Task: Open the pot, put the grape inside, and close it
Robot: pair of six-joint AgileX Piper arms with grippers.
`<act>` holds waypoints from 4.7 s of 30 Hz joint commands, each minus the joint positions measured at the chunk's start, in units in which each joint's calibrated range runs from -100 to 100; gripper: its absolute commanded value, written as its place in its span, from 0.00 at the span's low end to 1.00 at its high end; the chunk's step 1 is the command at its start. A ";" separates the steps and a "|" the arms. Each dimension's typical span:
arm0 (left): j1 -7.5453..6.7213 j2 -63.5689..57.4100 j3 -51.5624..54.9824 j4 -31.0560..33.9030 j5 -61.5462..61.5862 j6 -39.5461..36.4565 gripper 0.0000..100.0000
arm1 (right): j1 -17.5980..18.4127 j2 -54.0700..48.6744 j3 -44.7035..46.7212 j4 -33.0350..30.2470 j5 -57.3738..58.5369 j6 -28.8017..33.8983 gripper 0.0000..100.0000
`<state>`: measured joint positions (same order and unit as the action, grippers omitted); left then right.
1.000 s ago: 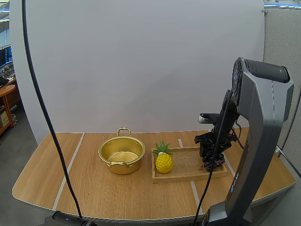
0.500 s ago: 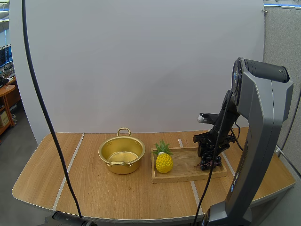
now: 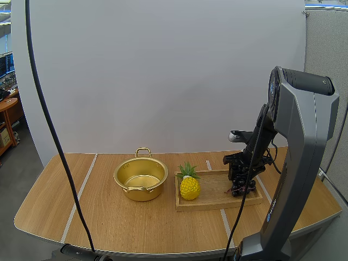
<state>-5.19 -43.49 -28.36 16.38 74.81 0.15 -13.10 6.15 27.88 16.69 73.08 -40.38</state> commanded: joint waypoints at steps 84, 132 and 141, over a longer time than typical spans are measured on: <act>-0.11 -0.27 -0.17 0.44 -2.03 -0.43 0.00 | 0.03 -36.05 -13.03 17.22 26.92 -0.21 0.00; -0.11 -0.27 -0.17 0.44 -2.03 -0.43 0.00 | 27.38 -28.47 -13.03 25.89 17.59 -13.49 0.00; -0.11 -0.27 -0.17 0.44 -2.03 -0.43 0.00 | 29.03 -18.65 -13.03 24.02 14.53 -13.25 0.00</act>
<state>-5.19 -43.49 -28.36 16.38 74.81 0.15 15.25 -17.80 15.40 42.44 90.99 -53.79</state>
